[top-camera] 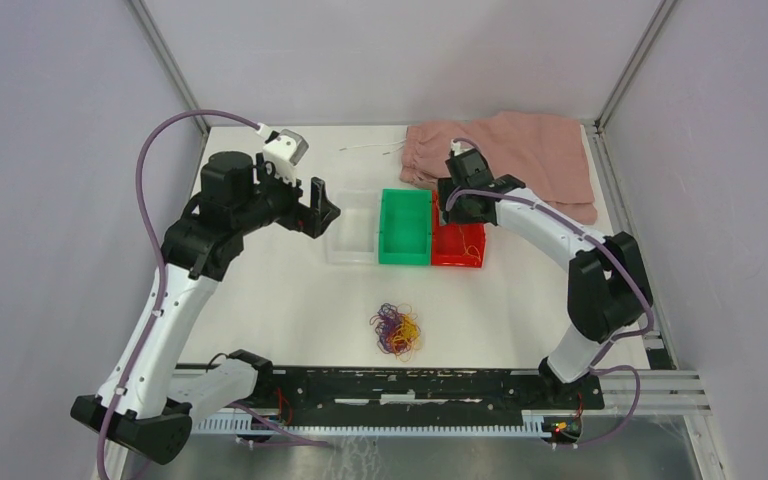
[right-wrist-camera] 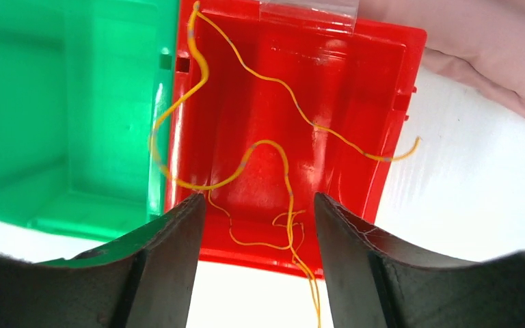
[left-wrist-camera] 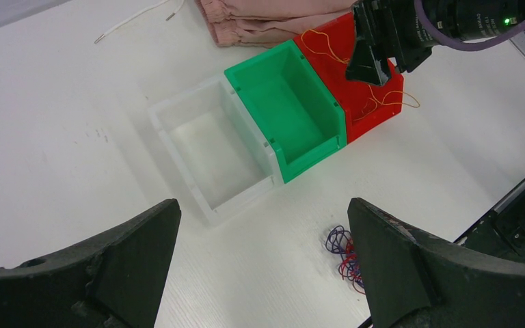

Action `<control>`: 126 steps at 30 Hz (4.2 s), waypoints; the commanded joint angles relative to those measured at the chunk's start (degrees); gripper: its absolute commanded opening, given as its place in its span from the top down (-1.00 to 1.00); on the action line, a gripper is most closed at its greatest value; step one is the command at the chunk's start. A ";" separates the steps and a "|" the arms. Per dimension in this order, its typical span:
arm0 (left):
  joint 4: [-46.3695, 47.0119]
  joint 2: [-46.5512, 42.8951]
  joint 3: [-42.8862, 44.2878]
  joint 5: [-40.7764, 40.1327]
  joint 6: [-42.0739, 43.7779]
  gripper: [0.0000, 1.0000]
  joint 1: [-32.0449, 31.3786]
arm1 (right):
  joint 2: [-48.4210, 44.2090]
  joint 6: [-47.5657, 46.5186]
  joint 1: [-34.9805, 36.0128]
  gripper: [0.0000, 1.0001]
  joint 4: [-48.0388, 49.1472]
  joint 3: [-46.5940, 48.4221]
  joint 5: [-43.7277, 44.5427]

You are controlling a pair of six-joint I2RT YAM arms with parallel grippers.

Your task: Untangle the cables

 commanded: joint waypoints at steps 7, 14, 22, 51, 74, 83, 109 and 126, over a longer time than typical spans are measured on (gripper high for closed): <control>1.48 -1.68 1.15 1.55 0.88 -0.99 0.28 | -8.09 1.29 -0.57 -0.29 -3.99 5.15 -2.51; 1.36 -1.59 1.45 1.08 0.65 -0.99 0.28 | -3.69 1.55 -0.60 -0.06 -3.59 8.60 -3.56; 1.24 -1.50 1.59 0.61 0.93 -0.99 0.28 | 8.10 -0.33 -1.86 0.44 -0.89 11.12 -0.86; -0.32 -2.54 -3.24 -0.58 4.97 -0.99 0.30 | -25.36 5.87 13.35 -0.11 2.82 -11.24 -5.76; -3.35 -5.19 -3.00 4.93 7.44 -0.99 0.28 | -18.16 16.01 22.03 0.45 27.17 -33.32 -23.90; -3.35 -5.10 -3.27 6.15 7.45 -0.99 0.32 | -22.83 13.21 22.12 1.00 19.49 -28.75 -24.90; -3.88 -4.45 -1.75 8.84 7.23 -0.99 0.28 | -16.71 4.42 22.11 0.43 19.31 -31.00 -25.97; -3.92 -5.37 -5.33 12.72 7.38 -0.99 0.27 | -29.61 5.51 22.18 0.87 13.35 -25.58 -27.82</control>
